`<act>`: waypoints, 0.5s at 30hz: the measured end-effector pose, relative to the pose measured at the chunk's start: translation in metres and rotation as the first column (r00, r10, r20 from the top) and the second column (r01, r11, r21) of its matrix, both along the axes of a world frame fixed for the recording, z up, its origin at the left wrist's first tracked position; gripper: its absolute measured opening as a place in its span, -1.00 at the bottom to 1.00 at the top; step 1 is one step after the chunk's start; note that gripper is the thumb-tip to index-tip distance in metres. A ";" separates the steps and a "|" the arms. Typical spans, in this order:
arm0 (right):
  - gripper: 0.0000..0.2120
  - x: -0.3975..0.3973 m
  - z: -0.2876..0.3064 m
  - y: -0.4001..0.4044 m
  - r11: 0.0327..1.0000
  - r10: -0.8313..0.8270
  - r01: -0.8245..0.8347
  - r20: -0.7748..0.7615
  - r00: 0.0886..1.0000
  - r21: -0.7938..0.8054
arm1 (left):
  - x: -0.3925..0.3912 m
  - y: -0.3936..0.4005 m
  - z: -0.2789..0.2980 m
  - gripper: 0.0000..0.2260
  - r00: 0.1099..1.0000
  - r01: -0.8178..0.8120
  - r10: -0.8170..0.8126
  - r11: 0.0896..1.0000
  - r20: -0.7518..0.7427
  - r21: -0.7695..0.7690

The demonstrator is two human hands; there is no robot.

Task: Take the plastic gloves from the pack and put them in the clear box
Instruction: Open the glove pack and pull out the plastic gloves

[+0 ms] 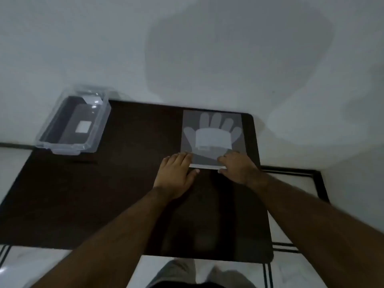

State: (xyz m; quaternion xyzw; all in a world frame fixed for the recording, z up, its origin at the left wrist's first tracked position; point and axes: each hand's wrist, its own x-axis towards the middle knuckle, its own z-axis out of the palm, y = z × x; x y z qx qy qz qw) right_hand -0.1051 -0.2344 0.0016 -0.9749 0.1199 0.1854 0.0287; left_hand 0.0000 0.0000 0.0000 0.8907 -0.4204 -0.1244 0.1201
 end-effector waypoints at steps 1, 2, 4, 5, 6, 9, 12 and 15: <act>-0.60 0.004 -0.006 -0.005 1.000 0.027 -0.027 -0.035 0.999 0.012 | -0.005 -0.008 -0.006 -0.40 0.999 -0.006 0.007 1.000 -0.042 0.027; -0.62 0.008 -0.009 -0.009 0.998 0.052 -0.050 -0.047 0.998 0.032 | -0.009 -0.015 -0.010 -0.41 0.997 -0.021 0.023 0.999 -0.070 0.030; -0.66 0.010 -0.015 -0.014 0.995 0.093 -0.090 -0.073 0.993 0.048 | -0.024 -0.026 -0.022 -0.43 0.994 -0.039 0.045 0.998 -0.100 0.056; -0.67 0.013 -0.018 -0.018 0.992 0.120 -0.116 -0.089 0.989 0.054 | -0.031 -0.032 -0.028 -0.44 0.992 -0.049 0.056 0.997 -0.111 0.066; -0.68 0.015 -0.019 -0.020 0.988 0.146 -0.141 -0.097 0.984 0.062 | -0.037 -0.037 -0.032 -0.45 0.990 -0.059 0.068 0.996 -0.124 0.070; -0.73 0.020 -0.022 -0.031 0.978 0.191 -0.185 -0.062 0.980 0.093 | -0.050 -0.048 -0.040 -0.48 0.981 -0.133 0.143 0.988 -0.131 0.081; -0.74 0.024 -0.024 -0.038 0.956 0.280 -0.274 -0.048 0.959 0.109 | -0.060 -0.057 -0.046 -0.49 0.964 -0.199 0.211 0.976 -0.162 0.089; -0.75 0.027 -0.029 -0.041 0.915 0.401 -0.396 -0.065 0.914 0.073 | -0.064 -0.064 -0.053 -0.52 0.957 -0.233 0.245 0.968 -0.156 0.087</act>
